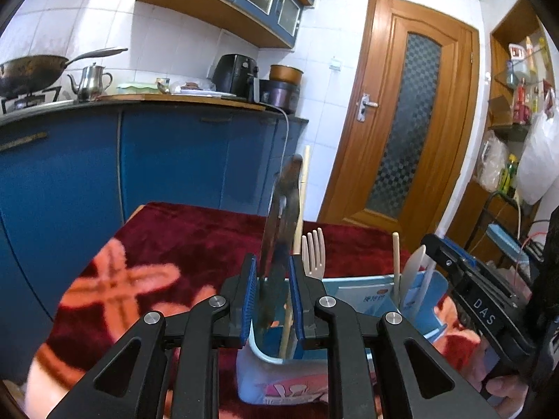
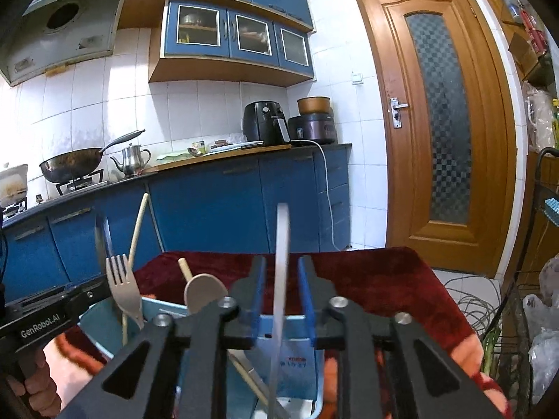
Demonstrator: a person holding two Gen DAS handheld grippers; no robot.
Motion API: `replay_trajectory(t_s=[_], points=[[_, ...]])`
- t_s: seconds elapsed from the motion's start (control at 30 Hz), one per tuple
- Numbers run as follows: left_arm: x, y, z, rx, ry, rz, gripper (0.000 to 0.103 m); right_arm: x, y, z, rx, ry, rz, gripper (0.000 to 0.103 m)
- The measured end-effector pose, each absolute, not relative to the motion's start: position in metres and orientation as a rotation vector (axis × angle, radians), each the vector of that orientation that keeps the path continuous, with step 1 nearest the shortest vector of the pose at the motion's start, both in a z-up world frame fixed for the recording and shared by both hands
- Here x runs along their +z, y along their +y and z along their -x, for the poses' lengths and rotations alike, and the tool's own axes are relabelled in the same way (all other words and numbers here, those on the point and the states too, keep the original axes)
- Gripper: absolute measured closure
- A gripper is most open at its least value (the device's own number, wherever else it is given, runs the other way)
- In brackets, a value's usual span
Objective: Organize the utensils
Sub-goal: 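Lower the knife into the blue box and open the left tool while the right tool releases the stick, then move the left tool to a silver fork while the right tool reaches a white stick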
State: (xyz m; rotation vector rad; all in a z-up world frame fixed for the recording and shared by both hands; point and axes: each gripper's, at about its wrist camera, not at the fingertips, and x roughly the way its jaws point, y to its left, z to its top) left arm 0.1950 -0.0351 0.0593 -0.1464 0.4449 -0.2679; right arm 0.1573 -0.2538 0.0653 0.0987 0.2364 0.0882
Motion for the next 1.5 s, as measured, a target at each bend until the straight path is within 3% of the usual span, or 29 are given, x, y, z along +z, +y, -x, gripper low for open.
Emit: replay_trajectory(t_s=[0.1,0.73,1.03,1.5], points=[[0.067,-0.033,-0.186,-0.281,0.446,0.160,0.069,0.071,-0.256,-0.148,0.091,0.234,-0.107,0.077],[0.073,-0.031,-0.113,-0.345,0.588,0.108,0.062,0.096,-0.247,-0.058,0.154,0.315,-0.138,0.067],[0.064,-0.036,-0.085,-0.344,0.695,0.049,0.060,0.078,-0.251,-0.034,0.103,0.487,-0.140,0.062],[0.023,-0.046,-0.075,-0.336,0.853,0.035,0.060,0.039,-0.261,-0.008,0.103,0.603,-0.195,0.058]])
